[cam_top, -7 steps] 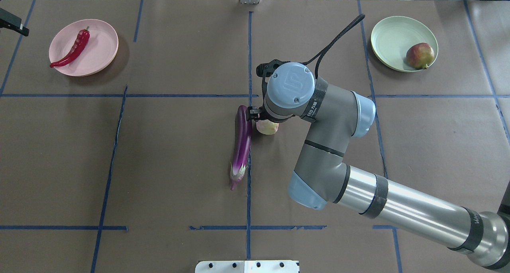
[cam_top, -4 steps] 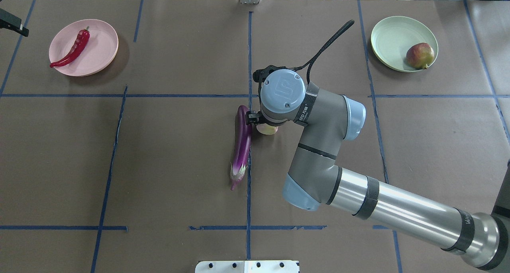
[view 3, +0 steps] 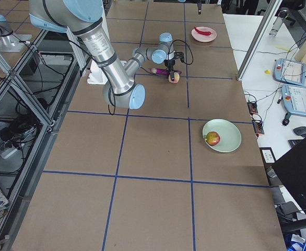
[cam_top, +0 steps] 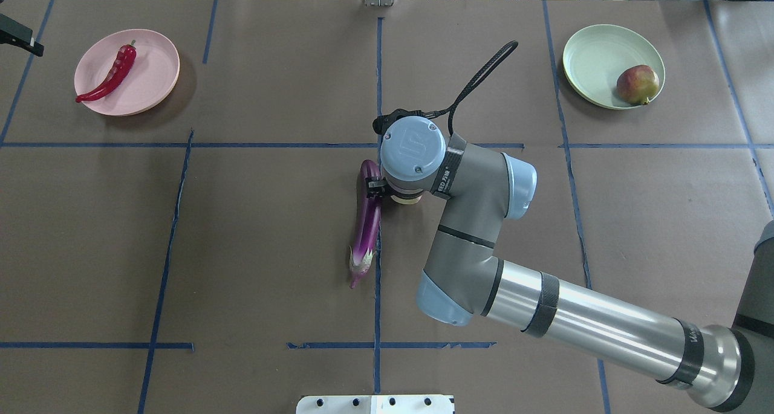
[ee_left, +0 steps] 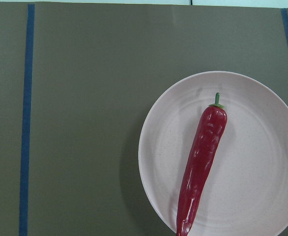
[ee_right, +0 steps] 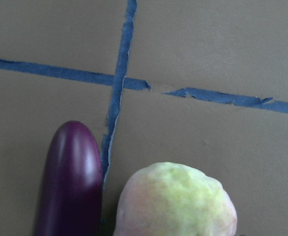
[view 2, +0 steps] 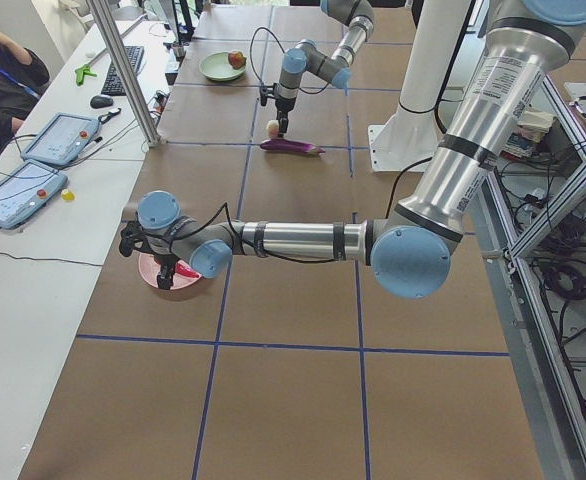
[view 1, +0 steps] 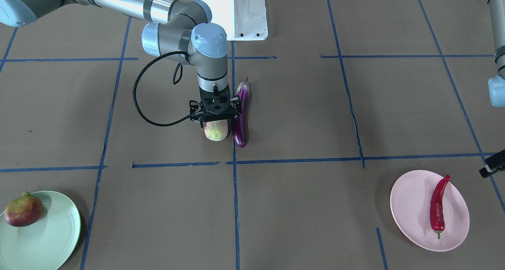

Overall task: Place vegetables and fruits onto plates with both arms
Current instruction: 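Grasp the pale peach with the right gripper and lift it toward the green plate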

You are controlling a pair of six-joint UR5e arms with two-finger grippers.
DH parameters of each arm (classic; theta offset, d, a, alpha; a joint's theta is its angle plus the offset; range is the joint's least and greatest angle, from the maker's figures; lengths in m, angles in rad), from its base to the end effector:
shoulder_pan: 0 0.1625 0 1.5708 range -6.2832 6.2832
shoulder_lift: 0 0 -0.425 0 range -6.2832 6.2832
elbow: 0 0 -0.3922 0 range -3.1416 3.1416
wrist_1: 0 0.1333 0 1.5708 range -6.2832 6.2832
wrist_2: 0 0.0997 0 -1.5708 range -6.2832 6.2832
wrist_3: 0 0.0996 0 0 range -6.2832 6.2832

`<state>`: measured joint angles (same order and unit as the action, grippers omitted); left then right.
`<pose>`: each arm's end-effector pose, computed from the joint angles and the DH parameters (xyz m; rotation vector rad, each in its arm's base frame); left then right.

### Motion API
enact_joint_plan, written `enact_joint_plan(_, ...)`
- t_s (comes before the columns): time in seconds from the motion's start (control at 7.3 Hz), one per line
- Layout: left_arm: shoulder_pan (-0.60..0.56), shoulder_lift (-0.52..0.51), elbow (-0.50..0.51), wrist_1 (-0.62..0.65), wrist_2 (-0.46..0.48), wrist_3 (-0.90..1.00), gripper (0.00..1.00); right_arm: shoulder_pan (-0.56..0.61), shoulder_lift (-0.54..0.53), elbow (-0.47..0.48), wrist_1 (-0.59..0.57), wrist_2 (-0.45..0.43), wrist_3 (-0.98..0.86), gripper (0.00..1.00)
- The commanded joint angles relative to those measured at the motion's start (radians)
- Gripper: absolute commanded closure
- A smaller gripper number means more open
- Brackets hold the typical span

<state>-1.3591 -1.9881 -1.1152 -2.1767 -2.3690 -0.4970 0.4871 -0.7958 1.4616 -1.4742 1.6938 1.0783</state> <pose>0.0835 -0.6833 0.5711 0.2336 0.9122 -0.0375 -0.6027 -0.4563 0.2265 0.2550 -0.7269 -0.0520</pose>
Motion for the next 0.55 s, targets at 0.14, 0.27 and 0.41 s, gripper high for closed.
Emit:
enact_joint_plan(0.14, 0.0, 0.0, 0.0, 0.0, 0.0, 0.0, 0.0, 0.029, 0.006, 0.014, -0.003, 0.024, -0.004, 0.97)
enact_joint_plan(0.27, 0.0, 0.002, 0.0, 0.0, 0.0, 0.0, 0.0, 0.088, 0.013, 0.014, -0.003, 0.088, -0.029, 0.97)
enact_joint_plan(0.41, 0.0, 0.005, -0.002, -0.002, 0.0, 0.0, 0.0, 0.17, 0.015, 0.013, -0.005, 0.16, -0.116, 0.97)
